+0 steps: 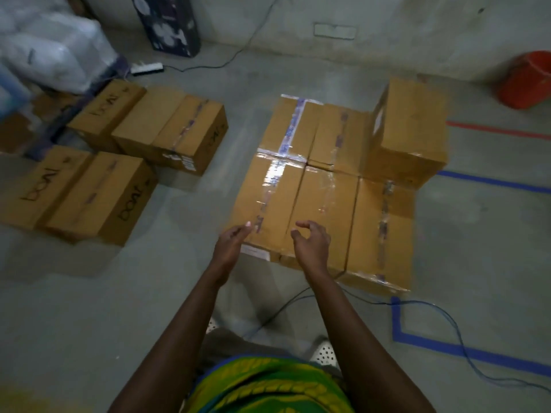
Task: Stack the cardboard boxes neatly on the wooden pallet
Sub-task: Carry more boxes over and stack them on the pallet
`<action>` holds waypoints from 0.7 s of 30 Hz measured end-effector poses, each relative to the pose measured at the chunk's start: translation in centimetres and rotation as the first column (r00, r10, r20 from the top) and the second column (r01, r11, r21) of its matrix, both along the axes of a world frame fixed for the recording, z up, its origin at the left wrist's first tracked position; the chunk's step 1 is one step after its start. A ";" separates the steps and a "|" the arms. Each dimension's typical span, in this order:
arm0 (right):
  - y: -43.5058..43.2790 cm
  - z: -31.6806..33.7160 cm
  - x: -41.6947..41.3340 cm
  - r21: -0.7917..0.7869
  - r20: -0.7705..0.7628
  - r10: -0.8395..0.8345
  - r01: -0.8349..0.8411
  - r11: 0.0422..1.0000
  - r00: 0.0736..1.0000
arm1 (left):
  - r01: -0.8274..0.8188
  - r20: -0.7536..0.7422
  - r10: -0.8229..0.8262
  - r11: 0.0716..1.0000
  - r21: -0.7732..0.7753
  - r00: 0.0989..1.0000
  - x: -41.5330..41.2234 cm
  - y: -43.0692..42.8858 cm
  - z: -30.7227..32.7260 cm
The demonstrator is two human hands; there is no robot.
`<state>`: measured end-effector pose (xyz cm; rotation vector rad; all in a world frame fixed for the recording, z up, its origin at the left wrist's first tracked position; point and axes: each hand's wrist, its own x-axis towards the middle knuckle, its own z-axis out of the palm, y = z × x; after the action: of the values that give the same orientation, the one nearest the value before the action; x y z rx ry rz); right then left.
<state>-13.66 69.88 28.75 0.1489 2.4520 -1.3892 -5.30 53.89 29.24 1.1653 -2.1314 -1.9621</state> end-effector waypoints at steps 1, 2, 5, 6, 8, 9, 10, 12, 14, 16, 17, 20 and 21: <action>-2.8 -0.4 0.5 -0.012 0.008 0.007 -0.006 1.000 1.000 | -0.026 -0.004 0.026 1.000 -0.006 1.000 0.9 -2.5 0.1; -5.9 -0.7 1.0 -0.020 0.015 0.007 -0.007 1.000 1.000 | -0.056 -0.002 0.056 0.998 -0.010 0.998 2.0 -5.2 0.1; -16.1 -1.8 3.3 -0.034 -0.008 0.063 -0.063 0.997 0.998 | -0.141 -0.003 0.141 0.990 -0.016 0.990 6.3 -13.8 -0.2; -19.8 -2.2 4.2 -0.042 -0.013 0.100 -0.100 0.994 0.995 | -0.173 0.009 0.173 0.985 -0.014 0.985 7.7 -16.7 -0.3; -26.7 -2.8 6.7 -0.052 0.014 0.202 -0.201 0.978 0.979 | -0.253 0.030 0.252 0.967 0.008 0.967 10.9 -22.4 -0.3; -29.8 -2.9 8.2 -0.049 0.032 0.269 -0.267 0.962 0.963 | -0.301 0.037 0.300 0.953 0.018 0.953 12.6 -25.0 -0.4; -32.7 -3.0 9.7 -0.045 0.041 0.341 -0.339 0.940 0.939 | -0.345 0.044 0.344 0.938 0.024 0.938 14.3 -27.4 -0.3; -37.6 -2.7 12.3 -0.044 0.034 0.479 -0.477 0.878 0.877 | -0.415 0.052 0.413 0.910 0.025 0.909 17.3 -31.9 -0.3; -41.9 -2.3 13.9 -0.039 0.031 0.580 -0.578 0.815 0.814 | -0.499 0.055 0.497 0.866 0.026 0.866 19.5 -35.8 -0.6; -46.0 -2.3 14.8 -0.025 0.052 0.648 -0.648 0.761 0.760 | -0.580 0.068 0.577 0.814 0.042 0.814 21.1 -39.2 -1.4; -48.0 -2.4 15.0 -0.017 0.065 0.674 -0.674 0.738 0.736 | -0.610 0.082 0.605 0.791 0.054 0.792 21.8 -40.5 -1.9; -54.4 -3.0 15.0 -0.014 0.093 0.712 -0.714 0.700 0.696 | -0.665 0.137 0.651 0.741 0.099 0.746 23.0 -43.9 -3.8; -56.8 -3.3 14.7 -0.015 0.108 0.719 -0.722 0.692 0.687 | -0.664 0.155 0.647 0.740 0.111 0.747 23.0 -45.0 -4.4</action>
<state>1.04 13.10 25.45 -0.6653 2.0592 -0.9409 17.71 8.90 24.81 1.7723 -1.2962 -1.7563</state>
